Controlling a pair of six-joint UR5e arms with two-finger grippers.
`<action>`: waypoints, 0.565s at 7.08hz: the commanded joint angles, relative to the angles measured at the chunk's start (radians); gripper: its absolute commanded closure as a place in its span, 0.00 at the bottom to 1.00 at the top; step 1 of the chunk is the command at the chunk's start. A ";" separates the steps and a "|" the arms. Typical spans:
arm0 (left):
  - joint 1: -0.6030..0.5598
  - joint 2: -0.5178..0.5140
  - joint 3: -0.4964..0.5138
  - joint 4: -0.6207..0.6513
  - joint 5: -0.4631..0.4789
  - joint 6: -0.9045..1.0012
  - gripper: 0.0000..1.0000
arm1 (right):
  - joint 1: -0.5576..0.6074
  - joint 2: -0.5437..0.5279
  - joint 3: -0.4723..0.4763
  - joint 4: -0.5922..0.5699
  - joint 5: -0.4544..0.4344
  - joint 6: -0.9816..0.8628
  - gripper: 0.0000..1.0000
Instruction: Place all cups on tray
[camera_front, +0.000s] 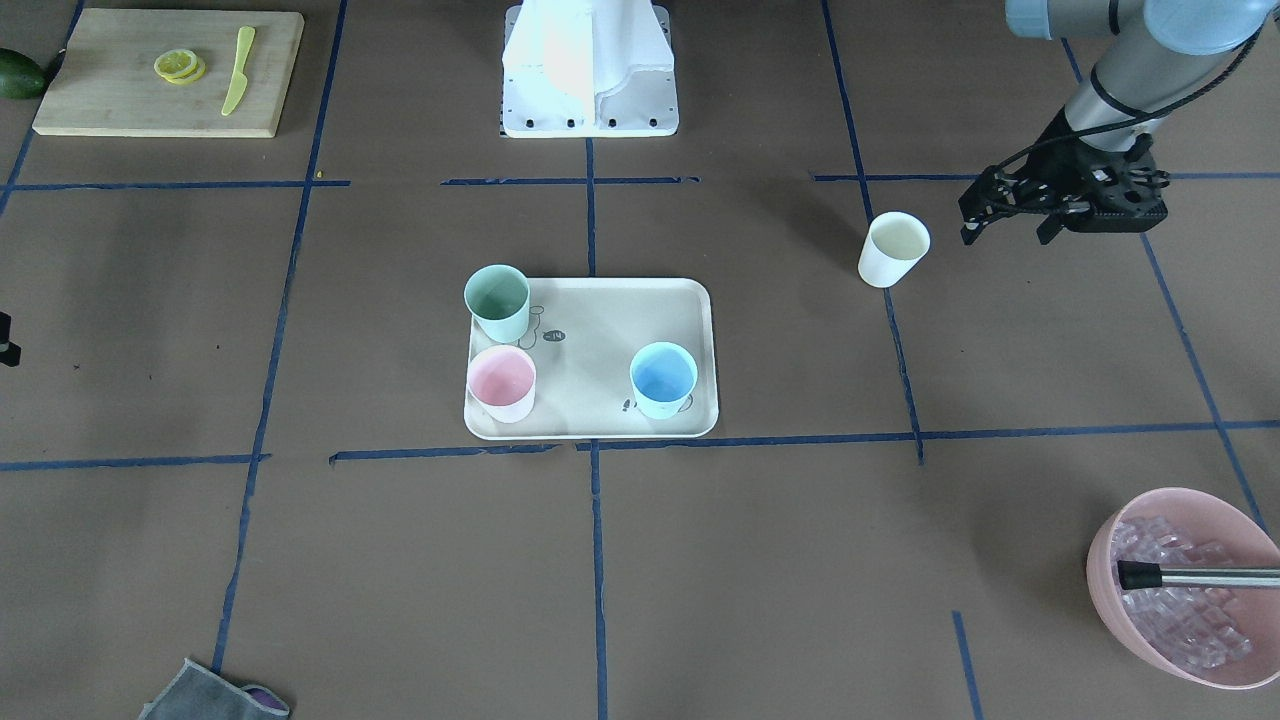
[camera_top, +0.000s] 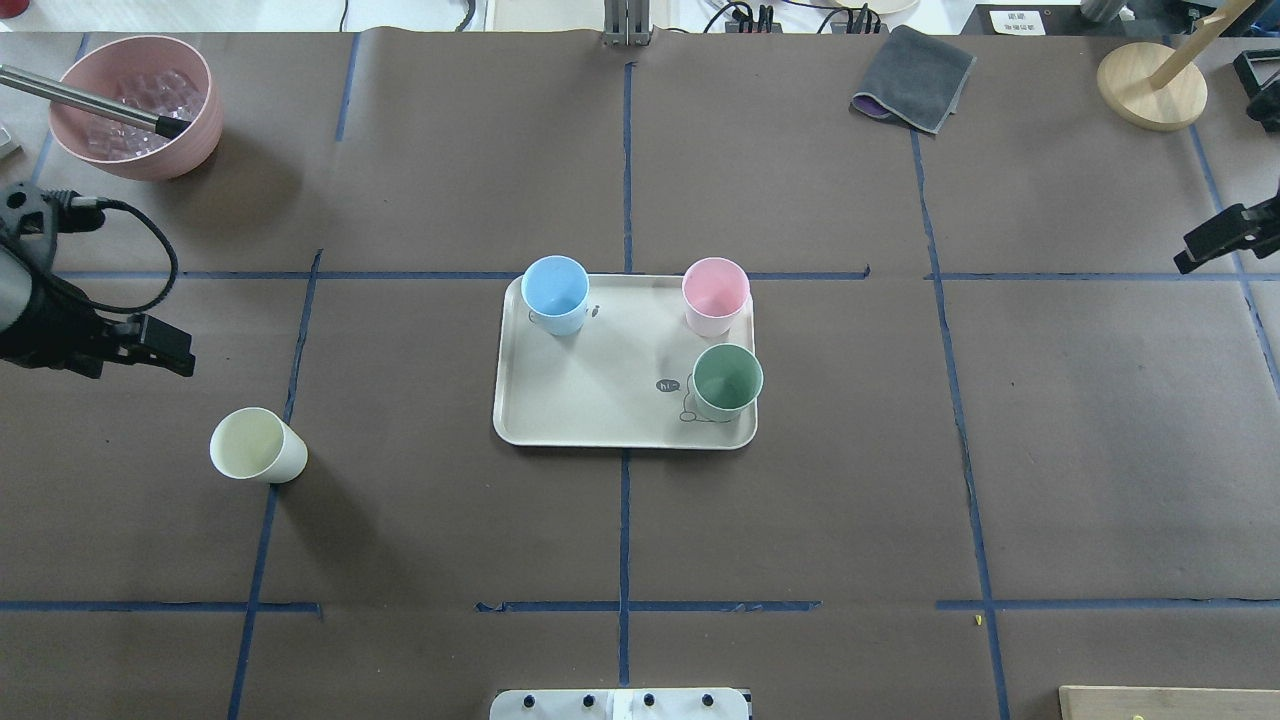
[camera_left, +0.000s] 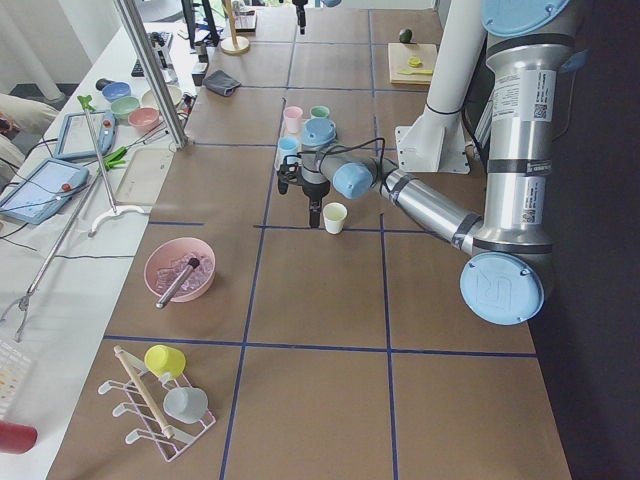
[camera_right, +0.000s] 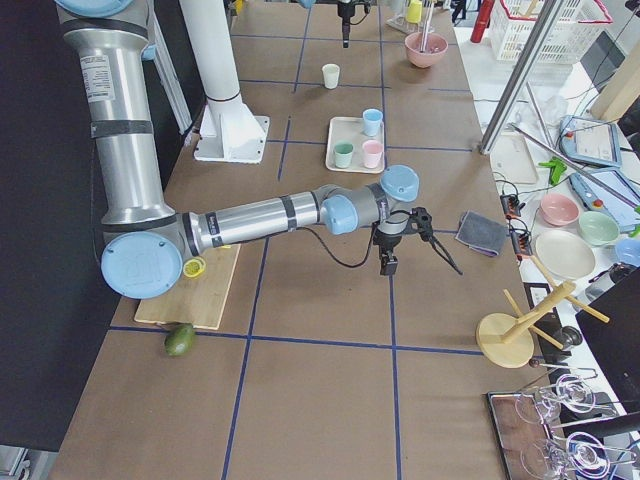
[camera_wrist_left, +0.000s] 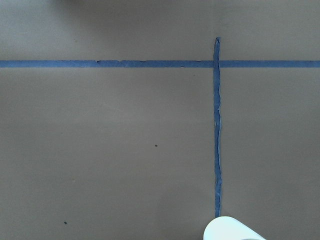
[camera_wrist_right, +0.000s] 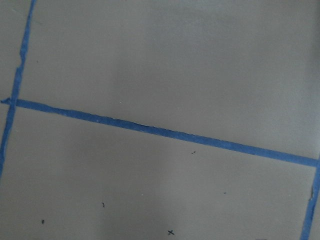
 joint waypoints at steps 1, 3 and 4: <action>0.113 0.006 -0.002 -0.047 0.091 -0.131 0.01 | 0.013 -0.032 0.014 0.001 -0.004 -0.032 0.00; 0.116 0.007 0.005 -0.047 0.090 -0.133 0.01 | 0.013 -0.032 0.014 0.001 -0.004 -0.031 0.00; 0.118 0.007 0.010 -0.047 0.088 -0.133 0.01 | 0.013 -0.032 0.015 0.001 -0.004 -0.031 0.00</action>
